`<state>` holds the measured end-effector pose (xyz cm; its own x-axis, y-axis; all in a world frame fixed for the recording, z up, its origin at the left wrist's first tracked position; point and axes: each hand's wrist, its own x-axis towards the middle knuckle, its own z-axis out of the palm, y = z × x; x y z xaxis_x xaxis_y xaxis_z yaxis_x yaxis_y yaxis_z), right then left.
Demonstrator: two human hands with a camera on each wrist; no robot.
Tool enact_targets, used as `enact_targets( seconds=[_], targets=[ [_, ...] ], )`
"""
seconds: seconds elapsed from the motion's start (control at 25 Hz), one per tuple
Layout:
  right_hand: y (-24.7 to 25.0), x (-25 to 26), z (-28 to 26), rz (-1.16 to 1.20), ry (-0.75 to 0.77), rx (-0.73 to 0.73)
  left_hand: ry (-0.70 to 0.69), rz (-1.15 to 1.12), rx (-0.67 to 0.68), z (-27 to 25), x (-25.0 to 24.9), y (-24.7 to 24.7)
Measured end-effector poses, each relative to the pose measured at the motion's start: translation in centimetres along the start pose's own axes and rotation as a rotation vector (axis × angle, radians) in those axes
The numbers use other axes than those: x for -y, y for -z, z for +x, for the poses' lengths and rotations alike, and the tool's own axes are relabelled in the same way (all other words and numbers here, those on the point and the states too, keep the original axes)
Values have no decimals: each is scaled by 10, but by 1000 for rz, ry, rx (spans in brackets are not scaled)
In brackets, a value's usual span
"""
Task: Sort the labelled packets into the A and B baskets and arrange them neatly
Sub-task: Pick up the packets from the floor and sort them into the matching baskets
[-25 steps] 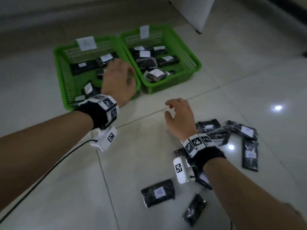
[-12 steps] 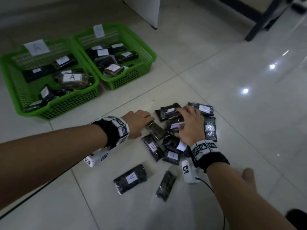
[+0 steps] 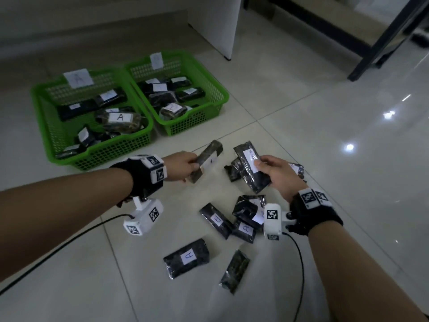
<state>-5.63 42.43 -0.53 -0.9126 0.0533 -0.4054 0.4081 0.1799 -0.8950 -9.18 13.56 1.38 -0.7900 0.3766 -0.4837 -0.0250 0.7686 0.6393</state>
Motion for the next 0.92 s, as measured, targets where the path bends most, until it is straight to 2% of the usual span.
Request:
enact_targets(
  seconds=[0.08,0.2,0.28,0.4,0.48,0.52,0.68,0.76,0.84,0.92],
  targets=[
    [-20,8,-2,227,-107,83,100,-372,-78,-8,-2,14],
    [-55,24,-10,427,-246,51,168,-765,-180,-28,-7,33],
    [-68,33,-13,452,-286,130,157,-935,-228,-41,-5,43],
    [-83,46,-12,350,-204,307,138,-1067,-278,-56,6,56],
    [-94,54,-9,335,-161,362,120,-1040,-333,-58,13,66],
    [-101,60,-8,365,-160,386,121,-1002,-404,-57,20,72],
    [-118,71,-5,649,-201,549,113,-764,-736,-53,57,93],
    [-124,69,-4,825,-216,628,146,-547,-870,-57,75,104],
    [-135,72,-2,897,-215,624,228,-378,-972,-61,92,115],
    [-147,77,4,782,-177,512,275,-339,-1005,-63,108,122]
  ],
)
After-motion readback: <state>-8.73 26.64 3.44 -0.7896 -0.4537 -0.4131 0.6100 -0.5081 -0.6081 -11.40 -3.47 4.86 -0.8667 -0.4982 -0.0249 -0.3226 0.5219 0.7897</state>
